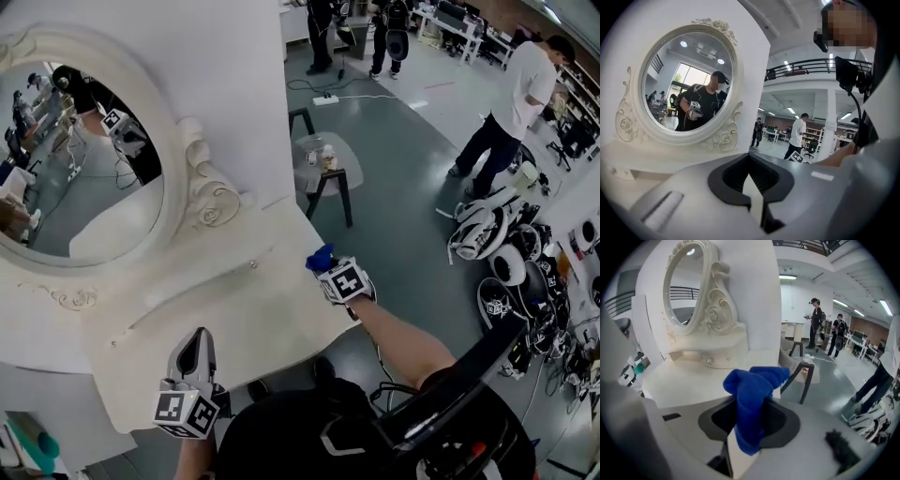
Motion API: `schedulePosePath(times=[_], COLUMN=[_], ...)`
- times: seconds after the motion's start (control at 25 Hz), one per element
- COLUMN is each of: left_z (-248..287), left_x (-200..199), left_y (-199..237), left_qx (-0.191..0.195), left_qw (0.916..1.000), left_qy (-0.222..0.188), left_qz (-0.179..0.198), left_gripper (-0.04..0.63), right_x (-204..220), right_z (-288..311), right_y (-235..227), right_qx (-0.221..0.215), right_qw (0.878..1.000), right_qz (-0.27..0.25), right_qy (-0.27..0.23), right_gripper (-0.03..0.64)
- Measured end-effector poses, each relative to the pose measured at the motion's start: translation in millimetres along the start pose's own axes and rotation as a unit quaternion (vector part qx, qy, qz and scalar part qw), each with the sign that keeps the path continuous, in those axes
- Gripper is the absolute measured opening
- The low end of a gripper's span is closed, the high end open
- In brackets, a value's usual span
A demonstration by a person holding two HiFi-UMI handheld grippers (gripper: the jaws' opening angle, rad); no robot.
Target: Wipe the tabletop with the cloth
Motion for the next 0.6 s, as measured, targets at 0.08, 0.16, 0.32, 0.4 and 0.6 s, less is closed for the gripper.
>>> schedulePosePath(times=[0.08,0.16,0.32,0.4,0.6], left_z=[-11,-21,-36,-39,-36], left_x=[3,6,16,20,20], left_y=[0,-1,-7,-12,-24], left_qx=[-0.025,-0.051,-0.093,-0.103,-0.097], left_qw=[0.9996,0.9984,0.9947,0.9933,0.9939], left_qy=[0.002,0.005,0.007,0.006,0.008], left_qz=[-0.009,-0.022,-0.044,-0.051,-0.053], left_gripper=[0.008,0.008,0.008,0.008,0.008], right_x=[-23,-40,-60,-64,-38], right_z=[18,33,50,48,32], right_y=[-9,-18,-29,-30,-18], right_qx=[0.008,0.015,0.032,0.025,0.014], right_qw=[1.0,0.999,0.999,0.999,0.998], right_qz=[-0.02,-0.034,-0.038,-0.032,-0.061], right_qy=[0.01,0.019,0.007,-0.003,-0.004], right_gripper=[0.13,0.13,0.13,0.13,0.13])
Point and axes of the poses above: the fingertips, and each gripper's own axes: z forward along the fingers, y to its left, x out of its underside, the point moved 8 cm from there along -z, backward along the fingers, and after that the axes turned 14 degrees about y, right-handed, at the moved point
